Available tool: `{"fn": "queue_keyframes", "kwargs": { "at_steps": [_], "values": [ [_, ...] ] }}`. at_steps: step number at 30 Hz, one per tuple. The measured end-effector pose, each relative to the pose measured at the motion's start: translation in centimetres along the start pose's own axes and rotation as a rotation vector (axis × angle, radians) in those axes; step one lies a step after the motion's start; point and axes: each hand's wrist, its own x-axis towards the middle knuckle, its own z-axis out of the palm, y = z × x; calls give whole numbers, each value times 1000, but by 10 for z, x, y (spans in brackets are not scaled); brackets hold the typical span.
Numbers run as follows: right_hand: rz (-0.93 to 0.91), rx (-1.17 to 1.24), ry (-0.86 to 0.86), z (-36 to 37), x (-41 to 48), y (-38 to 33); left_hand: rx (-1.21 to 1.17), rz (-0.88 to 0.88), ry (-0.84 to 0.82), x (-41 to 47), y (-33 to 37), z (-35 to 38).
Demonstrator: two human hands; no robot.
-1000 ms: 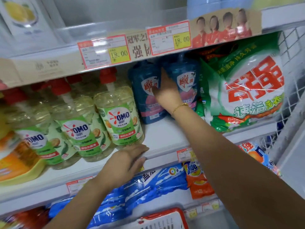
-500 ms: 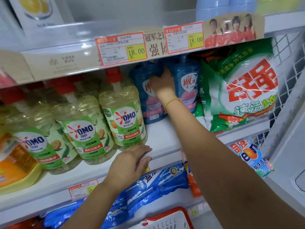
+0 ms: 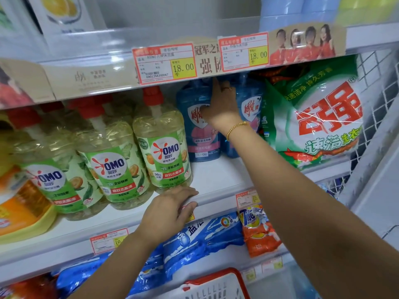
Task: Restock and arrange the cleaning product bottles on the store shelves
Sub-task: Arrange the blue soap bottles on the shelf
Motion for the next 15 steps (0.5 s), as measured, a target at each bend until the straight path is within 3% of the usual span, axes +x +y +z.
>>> {"fn": "queue_keyframes", "kwargs": {
  "at_steps": [3, 7, 9, 15],
  "values": [
    [-32, -135, -77, -10, 13, 0, 7, 2, -1, 0, 0, 1],
    [-1, 136, -267, -27, 16, 5, 25, -3, 5, -1, 1, 1],
    [-18, 132, -330, -34, 17, 4, 42, 0, 4, -1, 2, 1],
    [-145, -54, -265, -43, 5, -3, 63, 1, 13, -1, 5, 0]
  ]
}}
